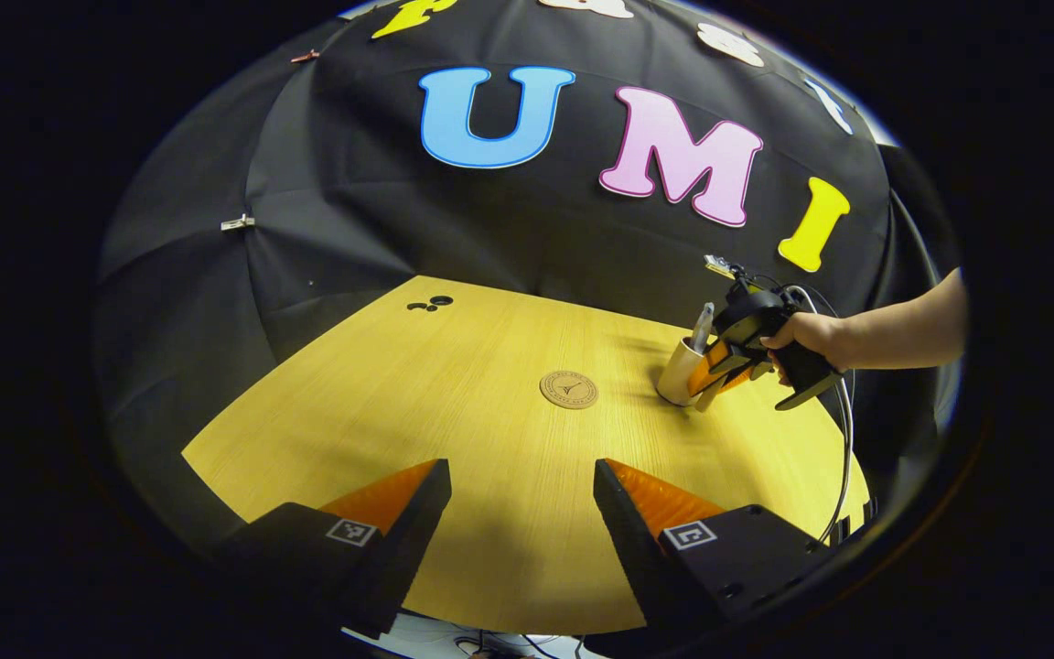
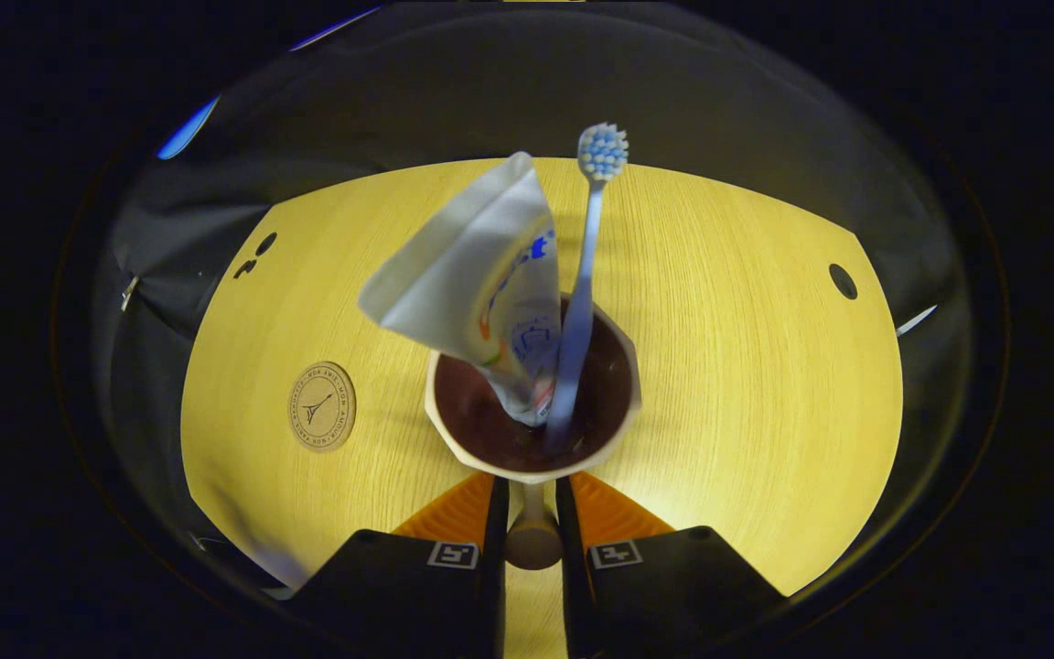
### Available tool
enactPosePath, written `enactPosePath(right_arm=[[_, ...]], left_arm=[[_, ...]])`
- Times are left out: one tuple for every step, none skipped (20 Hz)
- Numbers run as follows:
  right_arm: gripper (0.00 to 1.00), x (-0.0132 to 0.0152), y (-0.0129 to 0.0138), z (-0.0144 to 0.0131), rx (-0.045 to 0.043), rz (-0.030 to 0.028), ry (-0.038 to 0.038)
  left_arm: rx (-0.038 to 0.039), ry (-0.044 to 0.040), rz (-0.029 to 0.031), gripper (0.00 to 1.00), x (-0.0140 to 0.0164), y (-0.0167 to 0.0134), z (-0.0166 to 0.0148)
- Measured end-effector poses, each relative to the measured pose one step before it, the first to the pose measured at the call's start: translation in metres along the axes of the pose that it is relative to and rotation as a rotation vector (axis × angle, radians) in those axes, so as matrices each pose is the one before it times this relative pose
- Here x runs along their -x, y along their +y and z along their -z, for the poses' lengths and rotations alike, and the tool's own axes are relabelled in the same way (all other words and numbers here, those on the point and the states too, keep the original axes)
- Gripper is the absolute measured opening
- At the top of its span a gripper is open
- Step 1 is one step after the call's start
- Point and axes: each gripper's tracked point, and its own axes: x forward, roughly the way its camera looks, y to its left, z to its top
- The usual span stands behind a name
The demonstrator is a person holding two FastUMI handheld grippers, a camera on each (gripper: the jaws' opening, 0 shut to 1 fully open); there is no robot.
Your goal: Put the toothbrush and toothpaste on the desktop into the cup, then pick up the cup and place it on the coaster on the desktop.
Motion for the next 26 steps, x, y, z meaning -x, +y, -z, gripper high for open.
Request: enactPosePath(right_arm=[[0.29, -0.00124, 0.0009, -0.00217, -0.0077, -0.00154, -0.00545], [0.19, -0.00188, 0.00069, 0.00162, -0.00691, -0.00423, 0.00568], [0.25, 0.00095, -0.00048, 0.00042, 0.00029, -0.00201, -0.0015], [0.25, -0.00035, -0.00061, 0.00013, 0.0145, 0.00167, -0.00096], [0.25, -0.00115, -0.00013, -0.00069, 0.0114, 0.00524, -0.00379], [0.25, 0.00039, 0.0013, 0.00065, 0.00814, -0.00224, 0.00065], [0.25, -0.00008, 0.00018, 0.00061, 0.00671, -0.00424, 0.00017], [0.24, 0.00176, -0.00092, -0.00138, 0.00067, -0.00435, -0.00884], [0.22, -0.00088, -0.00009, 0.00126, 0.00199, -0.00172, 0.00083], [0.23, -0.00078, 0.00096, -0.00171, 0.00323, -0.00087, -0.00966], [0.22, 0.00021, 0.00196, 0.00107, -0.00463, -0.00739, -0.00605], [0.22, 0.00101, 0.00122, -0.00115, -0.01439, -0.0081, -0.0111], [0.22, 0.00043, 0.00093, -0.00132, -0.00763, -0.00606, -0.00951], [0.22, 0.00037, 0.00133, -0.00082, 0.00163, -0.00047, -0.00997], [0.22, 0.00049, 0.00064, -0.00048, 0.01015, -0.00156, -0.00688], [0.22, 0.001, 0.00114, -0.00194, 0.00435, -0.00413, -0.0095], [0.22, 0.00334, 0.00194, -0.00302, 0.00265, -0.00835, -0.00757], [0.22, 0.00386, 0.00298, -0.00251, -0.00199, -0.00989, -0.00546], [0.22, 0.00312, 0.00481, -0.00273, -0.0018, -0.01138, -0.0057], [0.22, 0.00073, 0.00148, -0.00274, 0.00178, -0.00929, -0.00328], [0.22, 0.0012, 0.00014, -0.00148, 0.00416, -0.00996, -0.00169], [0.22, 0.00016, 0.00048, -0.00126, 0.00888, -0.00764, -0.00371], [0.22, -0.00208, -0.00034, 0.00038, 0.01223, -0.00585, -0.00785], [0.22, 0.00061, 0.00043, -0.00032, 0.01018, -0.00841, -0.00177], [0.22, -0.0001, 0.00154, -0.00068, 0.00886, -0.00951, 0.00021], [0.22, -0.00026, 0.00046, -0.00075, 0.01237, -0.00702, -0.00324]], left_arm=[[-0.00121, 0.00061, 0.00037, 0.98, -0.00064, 0.00003, -0.00063], [-0.00081, 0.00145, -0.00107, 0.98, -0.0007, 0.0009, 0.00117], [0.00109, 0.00146, -0.00077, 0.98, -0.00085, 0.0008, 0.00019], [0.00088, 0.00253, -0.00123, 0.98, -0.00157, -0.00027, 0.00067], [0.00025, 0.00164, -0.00248, 0.98, 0.00002, 0.00102, 0.00036], [0.00076, 0.00225, -0.00143, 0.98, 0.0003, 0.00077, 0.00109], [0.00119, 0.00194, -0.00002, 0.98, -0.0004, -0.00003, 0.00033], [0.00049, 0.00117, 0.00106, 0.98, 0.00031, -0.00022, 0.00086], [-0.00091, 0.0036, 0.00007, 0.98, -0.00064, 0.00032, 0.00056], [-0.00144, 0.00258, -0.00051, 0.98, -0.001, 0.00001, 0.00078], [-0.00167, 0.00093, -0.00135, 0.98, -0.00029, 0.00059, 0.00012], [-0.0006, 0.00079, -0.00133, 0.98, -0.00061, 0.00067, -0.00002], [0.00034, -0.00028, -0.0001, 0.98, -0.00032, 0.0002, -0.00098], [0.0006, -0.00045, -0.00022, 0.98, 0.00019, 0.00046, -0.00009], [0.00071, 0.00069, 0.00179, 0.98, -0.00012, -0.00007, -0.00025], [-0.00053, -0.00016, 0.0004, 0.98, -0.00022, 0.00075, 0.00053], [-0.00148, 0.00107, -0.00136, 0.98, 0.00002, 0.00096, -0.0001], [0.0001, -0.00008, -0.00169, 0.98, -0.00081, 0.00026, 0.00073], [0.00249, 0.00024, 0.00141, 0.98, -0.00057, -0.00018, 0.00037], [0.00107, 0.00055, 0.00037, 0.98, 0.00089, 0.00063, -0.00014], [-0.00046, -0.00029, -0.00186, 0.98, -0.00016, 0.00085, -0.00062], [-0.00001, -0.00107, -0.00044, 0.98, 0.00109, 0.00028, 0.00065], [0.00084, -0.00159, -0.00015, 0.98, 0.00087, 0.00046, -0.00042], [0.00078, -0.0007, -0.00073, 0.98, 0.0009, 0.00037, 0.00013], [0.00082, 0.00037, -0.00106, 0.98, 0.00111, 0.00075, -0.00011], [0.00109, -0.00026, -0.00206, 0.98, 0.00143, 0.00123, 0.00112]])
